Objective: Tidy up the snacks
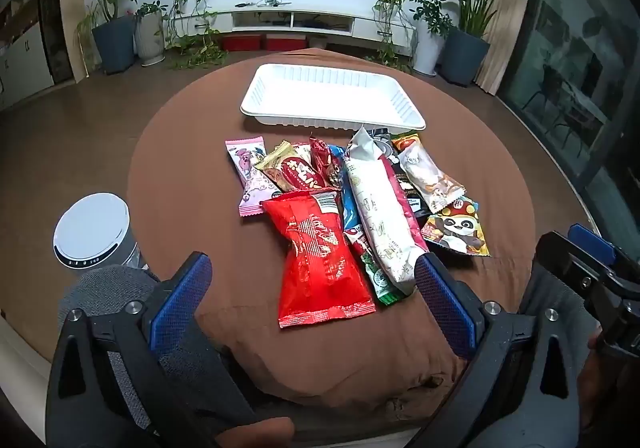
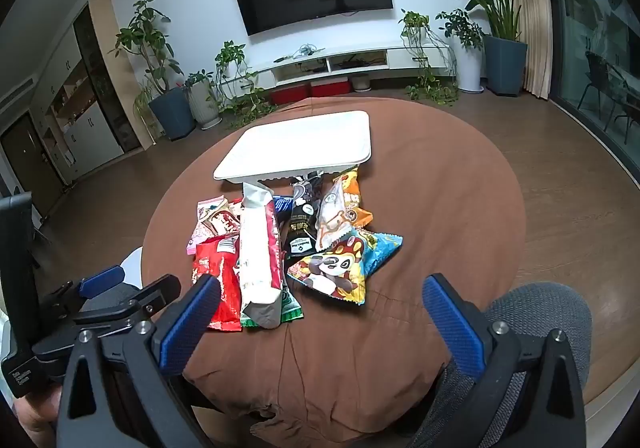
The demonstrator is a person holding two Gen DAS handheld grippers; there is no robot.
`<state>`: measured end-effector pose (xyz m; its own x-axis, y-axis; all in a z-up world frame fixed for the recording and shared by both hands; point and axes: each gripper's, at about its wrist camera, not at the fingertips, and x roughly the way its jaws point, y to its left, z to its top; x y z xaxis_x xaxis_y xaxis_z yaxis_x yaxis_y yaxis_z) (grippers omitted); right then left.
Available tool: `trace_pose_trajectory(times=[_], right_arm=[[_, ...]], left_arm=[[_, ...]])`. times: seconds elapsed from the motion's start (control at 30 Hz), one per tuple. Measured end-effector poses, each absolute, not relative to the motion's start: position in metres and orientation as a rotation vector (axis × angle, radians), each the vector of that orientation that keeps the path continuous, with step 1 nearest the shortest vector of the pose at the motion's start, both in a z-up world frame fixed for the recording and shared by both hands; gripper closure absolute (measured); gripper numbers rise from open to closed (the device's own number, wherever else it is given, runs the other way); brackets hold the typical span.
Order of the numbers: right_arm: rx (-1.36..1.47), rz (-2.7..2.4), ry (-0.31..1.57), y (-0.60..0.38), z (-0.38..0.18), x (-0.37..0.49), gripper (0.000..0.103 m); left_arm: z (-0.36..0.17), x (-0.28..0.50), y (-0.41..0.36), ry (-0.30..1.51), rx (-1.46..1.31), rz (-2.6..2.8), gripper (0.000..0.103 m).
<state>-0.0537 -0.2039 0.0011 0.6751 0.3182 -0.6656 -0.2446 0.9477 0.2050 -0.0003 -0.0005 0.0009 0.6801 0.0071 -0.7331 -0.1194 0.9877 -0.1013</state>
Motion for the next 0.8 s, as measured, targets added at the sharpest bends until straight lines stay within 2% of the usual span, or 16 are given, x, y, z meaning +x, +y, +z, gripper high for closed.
trace_pose_trajectory(times=[0.53, 0.8], right_arm=[[0.090, 0.312, 0.774, -0.202, 0.001, -0.053, 0.000], [0.088, 0.312, 0.781, -0.195, -0.019, -0.050, 0.000]], left_arm=[[-0.003, 0.006, 0.000, 0.834, -0.143, 0.070, 0.000], [-0.008, 0.005, 0.002, 0.835, -0.142, 0.074, 0.000]])
